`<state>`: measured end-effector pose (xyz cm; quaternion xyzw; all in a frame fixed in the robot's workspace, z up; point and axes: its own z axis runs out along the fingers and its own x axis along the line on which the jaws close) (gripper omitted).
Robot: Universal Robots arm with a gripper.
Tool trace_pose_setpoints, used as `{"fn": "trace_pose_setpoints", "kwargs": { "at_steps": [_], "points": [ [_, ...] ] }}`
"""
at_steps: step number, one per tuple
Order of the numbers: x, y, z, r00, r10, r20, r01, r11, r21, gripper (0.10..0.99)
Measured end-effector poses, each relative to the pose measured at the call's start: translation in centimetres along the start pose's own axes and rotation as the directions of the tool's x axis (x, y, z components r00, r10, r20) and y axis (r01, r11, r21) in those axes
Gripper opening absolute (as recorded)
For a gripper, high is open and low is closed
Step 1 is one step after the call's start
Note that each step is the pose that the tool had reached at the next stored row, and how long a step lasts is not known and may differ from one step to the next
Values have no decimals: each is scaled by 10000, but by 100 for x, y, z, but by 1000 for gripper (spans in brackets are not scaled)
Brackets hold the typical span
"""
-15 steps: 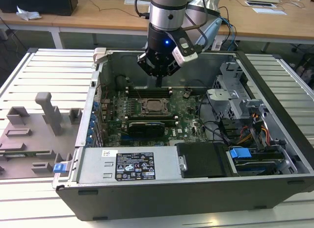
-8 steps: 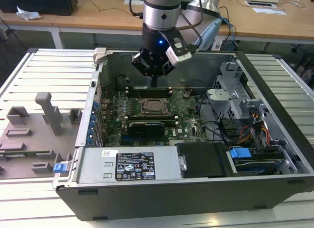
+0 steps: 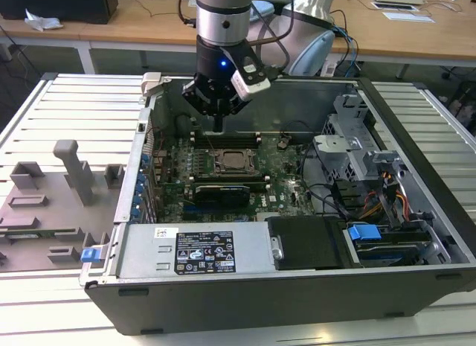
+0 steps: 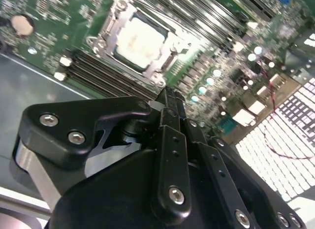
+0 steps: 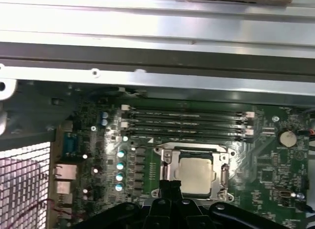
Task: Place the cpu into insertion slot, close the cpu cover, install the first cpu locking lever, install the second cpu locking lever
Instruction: 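Install the first cpu locking lever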
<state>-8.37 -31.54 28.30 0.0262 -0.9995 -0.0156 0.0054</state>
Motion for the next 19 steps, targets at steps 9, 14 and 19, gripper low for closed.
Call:
{"fn": "trace_pose_setpoints", "kwargs": {
  "at_steps": [9,14,19],
  "points": [
    [253,18,15,10000,-2,20,2,9999,-119,106],
    [342,105,65,10000,-3,21,4,9999,-161,106],
    [396,248,162,10000,-3,22,4,9999,-164,106]
  ]
}}
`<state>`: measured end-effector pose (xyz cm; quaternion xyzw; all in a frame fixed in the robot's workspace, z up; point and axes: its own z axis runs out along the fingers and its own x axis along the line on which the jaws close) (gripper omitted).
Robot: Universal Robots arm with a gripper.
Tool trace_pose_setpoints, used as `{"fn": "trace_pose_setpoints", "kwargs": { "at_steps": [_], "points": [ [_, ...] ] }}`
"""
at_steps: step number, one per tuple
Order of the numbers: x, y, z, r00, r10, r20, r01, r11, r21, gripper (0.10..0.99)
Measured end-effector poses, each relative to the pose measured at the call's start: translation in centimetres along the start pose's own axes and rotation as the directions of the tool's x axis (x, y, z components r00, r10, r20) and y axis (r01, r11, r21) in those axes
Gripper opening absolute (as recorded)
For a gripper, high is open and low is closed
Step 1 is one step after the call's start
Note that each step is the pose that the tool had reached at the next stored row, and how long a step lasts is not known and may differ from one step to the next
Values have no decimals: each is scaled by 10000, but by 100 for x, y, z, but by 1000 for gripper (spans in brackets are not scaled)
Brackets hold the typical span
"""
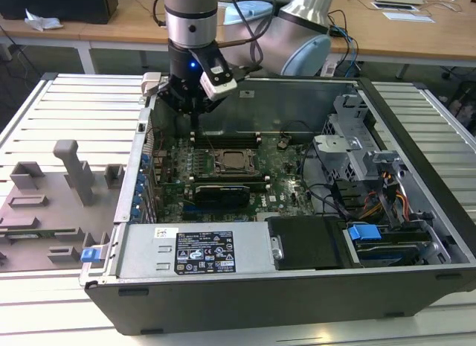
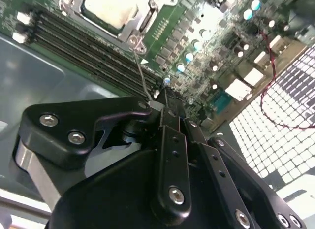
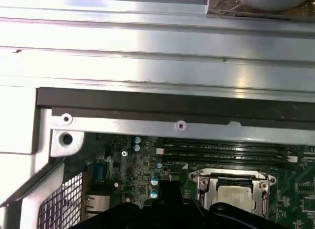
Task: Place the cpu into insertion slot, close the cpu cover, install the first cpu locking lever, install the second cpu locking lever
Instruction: 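Install the first cpu locking lever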
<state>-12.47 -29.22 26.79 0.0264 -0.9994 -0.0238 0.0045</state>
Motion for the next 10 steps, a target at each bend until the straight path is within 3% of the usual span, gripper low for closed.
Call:
{"fn": "trace_pose_setpoints", "kwargs": {
  "at_steps": [5,10],
  "points": [
    [-22,6,85,10000,-1,-2,1,10000,2,106],
    [-321,-11,103,10000,2,-25,-2,10000,0,106]
  ]
}}
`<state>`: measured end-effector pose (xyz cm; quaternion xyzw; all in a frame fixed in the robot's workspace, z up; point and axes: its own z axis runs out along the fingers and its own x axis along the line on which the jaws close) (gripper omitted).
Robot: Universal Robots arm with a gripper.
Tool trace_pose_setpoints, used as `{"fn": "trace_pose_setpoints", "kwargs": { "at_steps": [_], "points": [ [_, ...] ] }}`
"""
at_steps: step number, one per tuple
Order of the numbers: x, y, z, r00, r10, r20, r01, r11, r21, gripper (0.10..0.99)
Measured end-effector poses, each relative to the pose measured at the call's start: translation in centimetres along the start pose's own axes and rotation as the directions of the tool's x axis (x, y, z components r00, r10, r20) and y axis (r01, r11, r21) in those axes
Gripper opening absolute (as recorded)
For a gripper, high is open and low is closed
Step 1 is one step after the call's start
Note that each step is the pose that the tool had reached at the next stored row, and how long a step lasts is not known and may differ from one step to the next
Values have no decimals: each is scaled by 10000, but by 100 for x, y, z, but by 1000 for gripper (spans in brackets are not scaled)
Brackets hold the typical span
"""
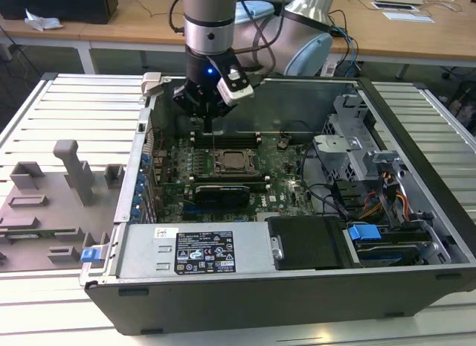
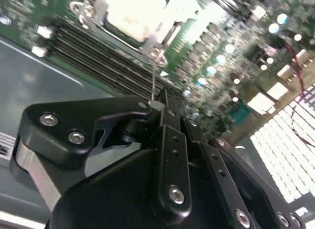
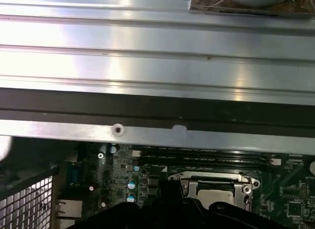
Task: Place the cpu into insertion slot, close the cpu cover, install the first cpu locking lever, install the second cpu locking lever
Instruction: 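Install the first cpu locking lever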
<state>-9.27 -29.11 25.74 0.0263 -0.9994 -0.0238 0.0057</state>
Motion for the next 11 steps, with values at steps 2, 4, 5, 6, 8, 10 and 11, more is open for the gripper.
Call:
{"fn": "trace_pose_setpoints", "kwargs": {
  "at_steps": [2,4,5,6,8,10,11],
  "points": [
    [-59,-4,7,10000,-2,-7,2,10000,-1,106],
    [-93,-6,14,10000,0,-13,0,10000,-1,106],
    [-128,-8,26,10000,0,-26,0,10000,-3,106],
    [-143,-11,77,10000,3,-56,-3,10000,-3,106],
    [-144,-15,155,10000,2,-67,-2,10000,-3,106],
    [-145,-19,230,10000,2,-67,-2,10000,-6,106],
    [-147,-20,250,10000,-1,-65,1,10000,-58,106]
  ]
}}
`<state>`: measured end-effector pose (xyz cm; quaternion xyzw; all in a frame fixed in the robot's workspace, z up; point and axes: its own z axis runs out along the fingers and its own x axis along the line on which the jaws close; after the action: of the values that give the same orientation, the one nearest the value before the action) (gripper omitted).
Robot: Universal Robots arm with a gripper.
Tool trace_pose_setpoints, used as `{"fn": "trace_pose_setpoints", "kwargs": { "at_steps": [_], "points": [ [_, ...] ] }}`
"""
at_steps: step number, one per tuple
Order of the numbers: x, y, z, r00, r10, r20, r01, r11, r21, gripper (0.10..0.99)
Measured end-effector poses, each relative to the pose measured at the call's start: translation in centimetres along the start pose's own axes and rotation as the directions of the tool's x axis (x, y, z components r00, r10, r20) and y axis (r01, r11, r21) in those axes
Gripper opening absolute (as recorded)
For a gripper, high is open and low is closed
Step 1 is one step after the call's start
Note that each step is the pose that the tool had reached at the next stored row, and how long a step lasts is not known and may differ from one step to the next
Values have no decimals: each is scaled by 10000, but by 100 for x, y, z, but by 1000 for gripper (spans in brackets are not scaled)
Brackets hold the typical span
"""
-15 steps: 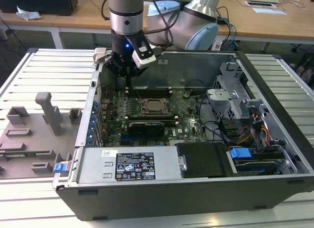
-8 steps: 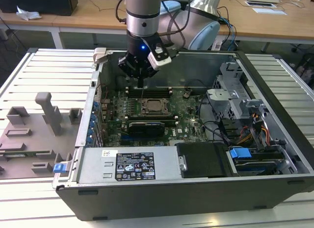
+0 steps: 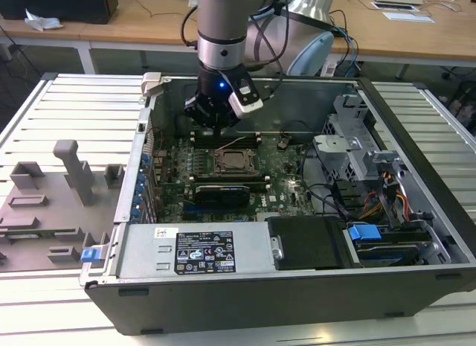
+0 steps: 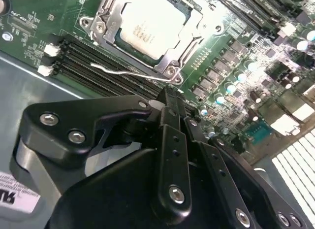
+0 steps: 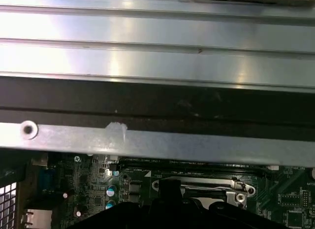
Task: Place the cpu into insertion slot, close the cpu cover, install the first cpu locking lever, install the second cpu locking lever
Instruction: 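Install the first cpu locking lever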
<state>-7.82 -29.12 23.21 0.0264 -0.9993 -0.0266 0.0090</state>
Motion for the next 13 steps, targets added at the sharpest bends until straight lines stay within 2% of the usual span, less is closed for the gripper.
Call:
{"fn": "trace_pose_setpoints", "kwargs": {
  "at_steps": [1,2,3,4,7,13],
  "points": [
    [0,-2,7,10000,0,1,0,10000,-58,106],
    [-2,-7,16,10000,-2,9,2,9999,-162,106],
    [-8,-20,28,10000,-3,17,3,9994,-336,106],
    [-18,-27,36,10000,-5,19,6,9993,-385,106],
    [-105,-39,80,10000,-2,-17,2,9991,-419,106],
    [-190,-41,145,10000,-2,-40,1,9991,-420,106]
  ]
}}
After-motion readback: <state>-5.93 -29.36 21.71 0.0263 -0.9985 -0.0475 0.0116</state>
